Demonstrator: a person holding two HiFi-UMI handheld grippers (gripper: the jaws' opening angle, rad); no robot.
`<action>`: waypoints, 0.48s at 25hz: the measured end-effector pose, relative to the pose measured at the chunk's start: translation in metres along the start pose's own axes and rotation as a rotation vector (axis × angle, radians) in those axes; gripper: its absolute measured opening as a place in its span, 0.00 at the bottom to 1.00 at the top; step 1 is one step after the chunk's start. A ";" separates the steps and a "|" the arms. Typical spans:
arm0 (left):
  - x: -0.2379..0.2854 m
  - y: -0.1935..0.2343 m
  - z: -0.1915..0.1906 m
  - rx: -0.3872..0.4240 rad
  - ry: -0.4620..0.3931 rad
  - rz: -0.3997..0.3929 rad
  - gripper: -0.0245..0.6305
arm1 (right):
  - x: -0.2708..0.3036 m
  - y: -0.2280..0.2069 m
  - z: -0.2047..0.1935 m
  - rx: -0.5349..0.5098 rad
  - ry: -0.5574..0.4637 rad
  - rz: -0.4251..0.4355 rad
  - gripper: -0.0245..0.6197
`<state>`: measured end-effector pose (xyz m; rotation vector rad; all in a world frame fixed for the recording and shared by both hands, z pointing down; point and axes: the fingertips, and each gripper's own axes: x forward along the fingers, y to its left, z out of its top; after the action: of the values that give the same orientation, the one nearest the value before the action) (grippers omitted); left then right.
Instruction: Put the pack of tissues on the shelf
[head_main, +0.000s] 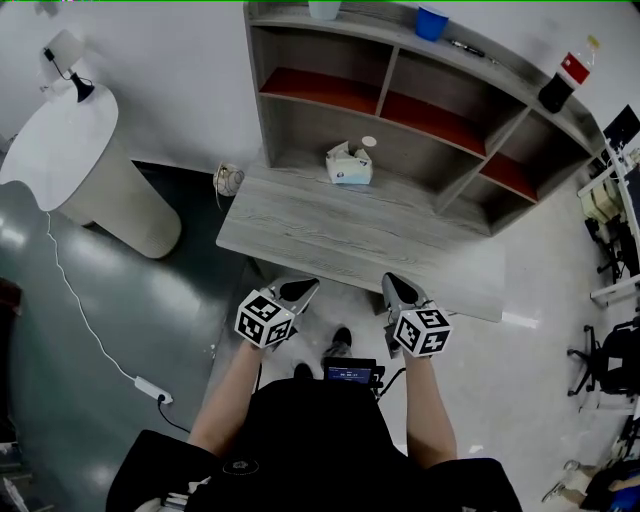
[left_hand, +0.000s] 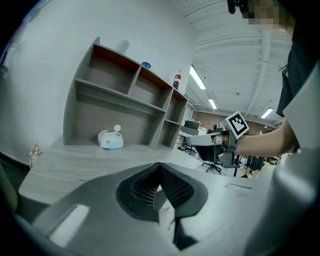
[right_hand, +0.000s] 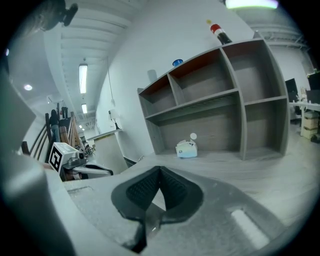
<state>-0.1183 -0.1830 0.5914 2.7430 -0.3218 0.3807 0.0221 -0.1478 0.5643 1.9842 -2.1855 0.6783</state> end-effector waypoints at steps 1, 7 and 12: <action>-0.001 0.000 0.000 0.002 -0.001 0.000 0.04 | -0.001 0.002 -0.001 0.001 0.000 0.000 0.04; -0.004 0.001 0.004 -0.013 -0.011 -0.011 0.04 | -0.001 0.007 0.000 -0.003 -0.007 -0.002 0.04; -0.003 0.004 0.007 -0.029 -0.024 -0.016 0.04 | 0.001 0.006 0.001 0.000 -0.007 -0.006 0.04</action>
<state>-0.1203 -0.1887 0.5850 2.7220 -0.3095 0.3373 0.0164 -0.1483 0.5626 1.9951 -2.1823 0.6720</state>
